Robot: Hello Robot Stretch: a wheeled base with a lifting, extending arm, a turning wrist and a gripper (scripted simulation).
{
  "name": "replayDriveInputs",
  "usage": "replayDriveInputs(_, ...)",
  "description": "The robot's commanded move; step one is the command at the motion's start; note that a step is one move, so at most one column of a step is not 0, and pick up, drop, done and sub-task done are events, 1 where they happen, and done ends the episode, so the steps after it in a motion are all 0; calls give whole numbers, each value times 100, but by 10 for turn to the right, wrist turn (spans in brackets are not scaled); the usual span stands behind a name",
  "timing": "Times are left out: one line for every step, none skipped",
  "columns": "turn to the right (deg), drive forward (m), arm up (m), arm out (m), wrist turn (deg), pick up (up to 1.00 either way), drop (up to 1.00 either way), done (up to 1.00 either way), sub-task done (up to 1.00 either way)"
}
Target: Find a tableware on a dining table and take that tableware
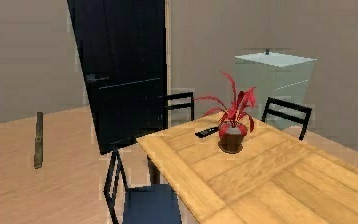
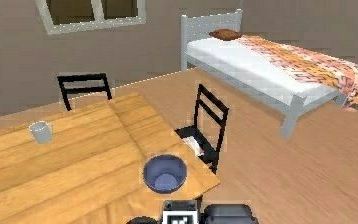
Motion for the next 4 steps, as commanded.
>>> replayDriveInputs(0, 0, 0, 18, 0, 0, 0, 0, 0)
replayDriveInputs(0, 0, 0, 0, 450, 0, 0, 0, 0)
replayDriveInputs(0, 0, 0, 0, 450, 0, 0, 0, 0)
replayDriveInputs(0, 0, 0, 0, 450, 0, 0, 0, 0)
